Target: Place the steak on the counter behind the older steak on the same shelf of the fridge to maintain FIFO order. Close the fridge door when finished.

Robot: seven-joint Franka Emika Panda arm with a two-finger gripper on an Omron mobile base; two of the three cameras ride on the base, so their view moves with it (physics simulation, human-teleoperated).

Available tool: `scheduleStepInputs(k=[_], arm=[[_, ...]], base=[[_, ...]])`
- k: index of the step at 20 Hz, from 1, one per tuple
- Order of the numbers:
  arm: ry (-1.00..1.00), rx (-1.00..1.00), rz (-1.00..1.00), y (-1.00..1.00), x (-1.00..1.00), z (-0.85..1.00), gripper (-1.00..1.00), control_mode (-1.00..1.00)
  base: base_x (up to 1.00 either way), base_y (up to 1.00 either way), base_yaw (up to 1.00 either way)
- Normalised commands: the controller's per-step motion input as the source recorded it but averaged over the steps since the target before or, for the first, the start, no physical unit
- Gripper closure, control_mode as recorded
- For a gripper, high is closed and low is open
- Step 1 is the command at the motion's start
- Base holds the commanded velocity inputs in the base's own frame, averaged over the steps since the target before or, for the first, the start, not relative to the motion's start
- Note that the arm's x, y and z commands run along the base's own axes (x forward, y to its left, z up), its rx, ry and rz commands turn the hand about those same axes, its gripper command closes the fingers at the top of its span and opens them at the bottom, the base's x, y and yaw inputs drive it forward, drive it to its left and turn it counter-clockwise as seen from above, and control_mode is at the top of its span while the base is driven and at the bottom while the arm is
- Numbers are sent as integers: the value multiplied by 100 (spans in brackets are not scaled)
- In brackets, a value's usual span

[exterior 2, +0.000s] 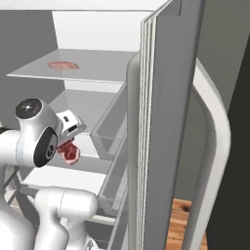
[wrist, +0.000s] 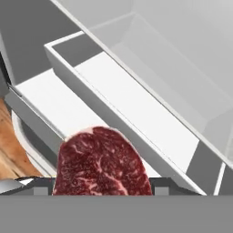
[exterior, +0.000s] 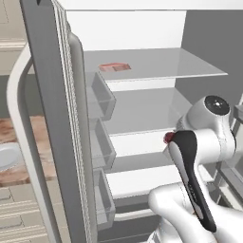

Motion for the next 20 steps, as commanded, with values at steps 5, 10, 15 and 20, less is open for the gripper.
scheduleStepInputs(k=[5, 10, 15, 20], arm=[[-37, 0, -1, 0, 2, 61, 100, -100], [-41, 0, 0, 4, 0, 84, 100, -100], [-44, -2, -1, 4, 0, 98, 100, -100], [-38, -8, -1, 1, 1, 96, 100, -100]], base=[[0, 0, 0], [0, 0, 0], [0, 0, 0], [0, 0, 0]])
